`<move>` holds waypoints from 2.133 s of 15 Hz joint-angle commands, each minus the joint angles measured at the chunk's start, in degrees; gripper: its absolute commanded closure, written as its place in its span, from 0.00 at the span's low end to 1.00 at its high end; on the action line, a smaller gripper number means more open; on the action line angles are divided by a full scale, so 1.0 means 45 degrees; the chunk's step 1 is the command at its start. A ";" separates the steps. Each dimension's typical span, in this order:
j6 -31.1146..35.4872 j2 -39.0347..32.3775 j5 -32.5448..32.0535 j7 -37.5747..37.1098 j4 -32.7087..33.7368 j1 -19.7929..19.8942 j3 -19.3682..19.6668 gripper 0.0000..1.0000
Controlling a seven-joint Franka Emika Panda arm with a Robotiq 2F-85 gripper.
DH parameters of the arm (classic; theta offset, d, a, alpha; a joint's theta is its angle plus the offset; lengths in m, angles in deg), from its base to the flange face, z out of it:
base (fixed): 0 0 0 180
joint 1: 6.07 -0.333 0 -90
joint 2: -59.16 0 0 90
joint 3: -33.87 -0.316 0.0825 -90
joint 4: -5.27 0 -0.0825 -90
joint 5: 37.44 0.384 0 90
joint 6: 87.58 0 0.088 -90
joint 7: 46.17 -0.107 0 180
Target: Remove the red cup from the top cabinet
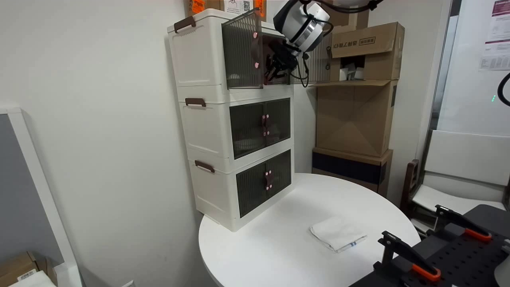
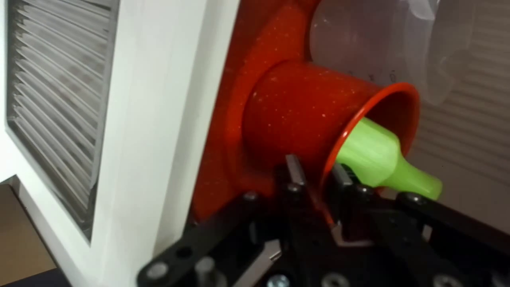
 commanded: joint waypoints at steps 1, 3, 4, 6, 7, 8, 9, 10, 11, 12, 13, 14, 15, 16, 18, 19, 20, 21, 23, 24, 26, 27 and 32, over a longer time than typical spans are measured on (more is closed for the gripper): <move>-0.0280 -0.0238 -0.0358 -0.0430 0.0537 0.0296 -0.0338 1.00; -0.0301 -0.0034 -0.0217 -0.0290 0.0303 0.0382 -0.0492 0.98; -0.0331 0.0110 -0.0111 -0.0170 0.0159 0.0456 -0.0616 0.98; -0.0360 0.0415 0.0021 0.0026 -0.0158 0.0585 -0.0828 0.98; -0.0346 0.0625 0.0109 0.0201 -0.0382 0.0664 -0.0962 0.98; -0.0321 0.0792 0.0150 0.0318 -0.0553 0.0719 -0.1056 0.98; -0.0217 0.1081 0.0200 0.0502 -0.0869 0.0772 -0.1142 0.98; -0.0168 0.1397 0.0246 0.0693 -0.1205 0.0834 -0.1215 0.98; -0.0155 0.1730 0.0198 0.0839 -0.1562 0.0856 -0.1200 0.98; -0.0168 0.2090 0.0161 0.0962 -0.1936 0.0877 -0.1173 0.98; -0.0055 0.2476 0.0147 0.1180 -0.2384 0.0894 -0.1139 0.98; -0.0002 0.2823 0.0155 0.1339 -0.2752 0.0910 -0.1104 0.98; 0.0044 0.3178 0.0167 0.1477 -0.3140 0.0928 -0.1058 0.98; 0.0113 0.3548 0.0198 0.1656 -0.3570 0.0962 -0.1022 0.98; 0.0125 0.4219 0.0208 0.1874 -0.4341 0.1021 -0.0922 0.98; 0.0063 0.4515 0.0209 0.1965 -0.4680 0.1050 -0.0870 0.98; -0.0080 0.4827 0.0256 0.2105 -0.5047 0.1118 -0.0833 0.98; -0.0199 0.5113 0.0287 0.2193 -0.5386 0.1167 -0.0788 0.98; -0.0478 0.5658 0.0428 0.2389 -0.6105 0.1261 -0.0691 0.98; -0.0509 0.5877 0.0413 0.2371 -0.6472 0.1263 -0.0593 0.98; -0.0330 0.6320 0.0330 0.2201 -0.7183 0.1225 -0.0371 0.98; -0.0289 0.6566 0.0314 0.2189 -0.7532 0.1215 -0.0272 0.98; -0.0889 0.7238 0.0020 0.1891 -0.9173 0.1071 0.0052 0.98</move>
